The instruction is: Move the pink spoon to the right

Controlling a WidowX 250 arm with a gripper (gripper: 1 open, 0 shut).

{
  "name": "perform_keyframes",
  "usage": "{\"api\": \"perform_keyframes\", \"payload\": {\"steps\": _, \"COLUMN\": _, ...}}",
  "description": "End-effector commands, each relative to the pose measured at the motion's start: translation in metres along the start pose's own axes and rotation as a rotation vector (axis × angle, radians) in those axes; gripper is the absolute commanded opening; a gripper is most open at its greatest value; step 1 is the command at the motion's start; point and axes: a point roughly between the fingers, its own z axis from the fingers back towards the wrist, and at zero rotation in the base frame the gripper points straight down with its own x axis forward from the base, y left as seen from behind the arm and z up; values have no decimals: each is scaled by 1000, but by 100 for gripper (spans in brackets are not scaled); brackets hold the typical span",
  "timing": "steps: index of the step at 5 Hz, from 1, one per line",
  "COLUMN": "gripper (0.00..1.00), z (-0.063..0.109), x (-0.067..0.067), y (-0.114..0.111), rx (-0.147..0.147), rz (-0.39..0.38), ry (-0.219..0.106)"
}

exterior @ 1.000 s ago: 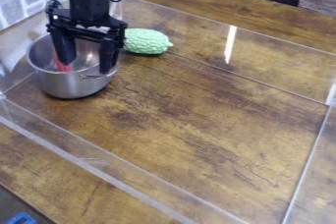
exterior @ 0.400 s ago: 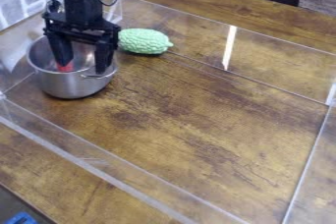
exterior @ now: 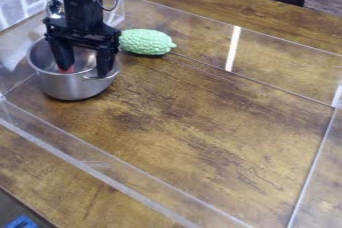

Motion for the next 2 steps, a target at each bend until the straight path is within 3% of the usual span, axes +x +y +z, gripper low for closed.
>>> {"api": "perform_keyframes", "payload": {"steps": 1, "gripper": 100, "z": 6, "x": 7, "y": 14, "rx": 4, "rz": 29, "ry": -44}}
{"api": "perform_keyframes", "payload": {"steps": 2, "gripper": 100, "z": 0, "x": 9, "y": 17, "rx": 4, "rz": 30, "ry": -48}}
